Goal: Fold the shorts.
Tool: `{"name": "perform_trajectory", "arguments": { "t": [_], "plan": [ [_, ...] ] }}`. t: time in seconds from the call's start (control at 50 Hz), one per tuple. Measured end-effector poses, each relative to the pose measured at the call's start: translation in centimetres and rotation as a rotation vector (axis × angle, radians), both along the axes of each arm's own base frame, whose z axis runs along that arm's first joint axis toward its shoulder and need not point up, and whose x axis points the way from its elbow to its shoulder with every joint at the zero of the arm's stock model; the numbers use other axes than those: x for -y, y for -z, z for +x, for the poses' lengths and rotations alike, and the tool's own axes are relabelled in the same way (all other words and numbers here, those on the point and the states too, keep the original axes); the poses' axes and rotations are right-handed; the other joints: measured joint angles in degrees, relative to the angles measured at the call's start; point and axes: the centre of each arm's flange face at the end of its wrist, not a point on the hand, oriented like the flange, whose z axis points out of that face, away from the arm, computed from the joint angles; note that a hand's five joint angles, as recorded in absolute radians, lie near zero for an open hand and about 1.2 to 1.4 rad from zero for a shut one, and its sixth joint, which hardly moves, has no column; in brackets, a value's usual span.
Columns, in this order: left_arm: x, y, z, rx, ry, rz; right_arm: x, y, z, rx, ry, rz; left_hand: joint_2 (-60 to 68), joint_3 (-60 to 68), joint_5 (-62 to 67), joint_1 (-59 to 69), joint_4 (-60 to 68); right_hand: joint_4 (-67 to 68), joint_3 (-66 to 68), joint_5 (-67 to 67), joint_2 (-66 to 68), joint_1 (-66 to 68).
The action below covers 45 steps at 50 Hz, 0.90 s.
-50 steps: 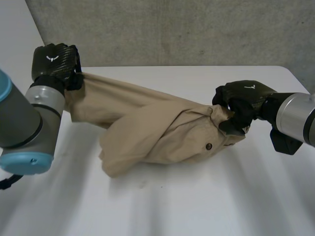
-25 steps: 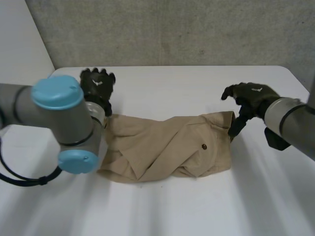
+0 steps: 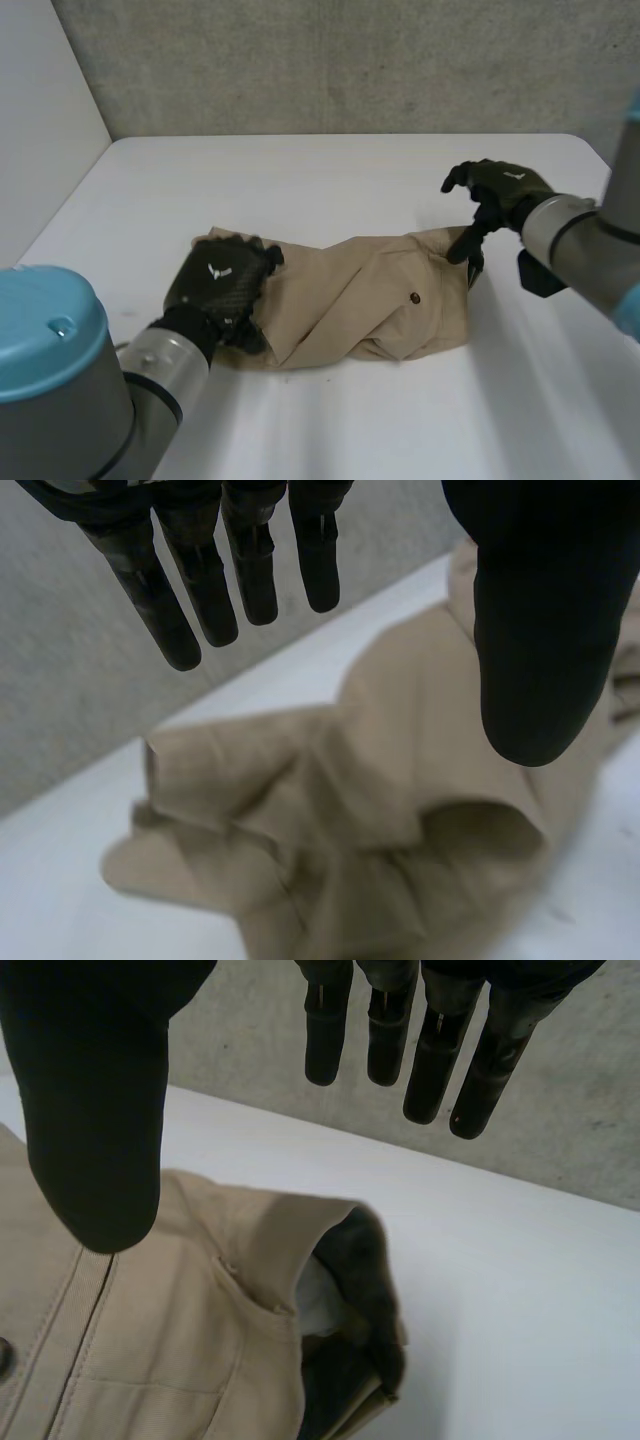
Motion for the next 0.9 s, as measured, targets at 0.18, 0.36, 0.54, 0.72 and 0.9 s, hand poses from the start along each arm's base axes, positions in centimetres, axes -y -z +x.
{"name": "perform_trajectory", "arguments": {
  "t": [0.18, 0.36, 0.54, 0.72, 0.9],
  "plan": [
    [0.1, 3.8, -0.3, 0.043, -0.004, 0.095, 1.4, 3.8, 2.1, -0.066, 0.022, -0.008, 0.2, 0.2, 0.3, 1.3, 0.2, 20.7, 21.6, 19.0, 23.2, 18.4],
    [2.1, 6.2, -1.6, 0.049, -0.009, 0.086, 0.8, 4.0, 2.5, -0.141, -0.019, -0.052, 0.2, 0.2, 0.3, 1.3, 0.2, 46.0, 44.7, 43.3, 47.1, 36.4],
    [5.3, 7.6, -3.4, 0.033, -0.027, 0.049, -2.5, 0.9, 1.5, -0.279, -0.145, -0.158, 0.2, 0.2, 0.3, 1.3, 0.2, 46.0, 44.7, 43.3, 47.1, 36.4],
    [8.1, 8.3, -3.3, 0.065, -0.061, 0.024, -7.0, 1.2, -0.2, -0.589, -0.341, -0.163, 12.9, 13.1, 11.6, 15.4, 12.5, 46.0, 45.6, 43.3, 47.1, 36.4],
    [10.1, 7.9, -2.3, 0.109, -0.087, -0.019, -8.6, 1.7, -1.0, -0.704, -0.414, -0.140, 41.3, 41.3, 39.7, 42.5, 41.7, 46.0, 45.6, 43.3, 47.1, 36.4]
  ]
}}
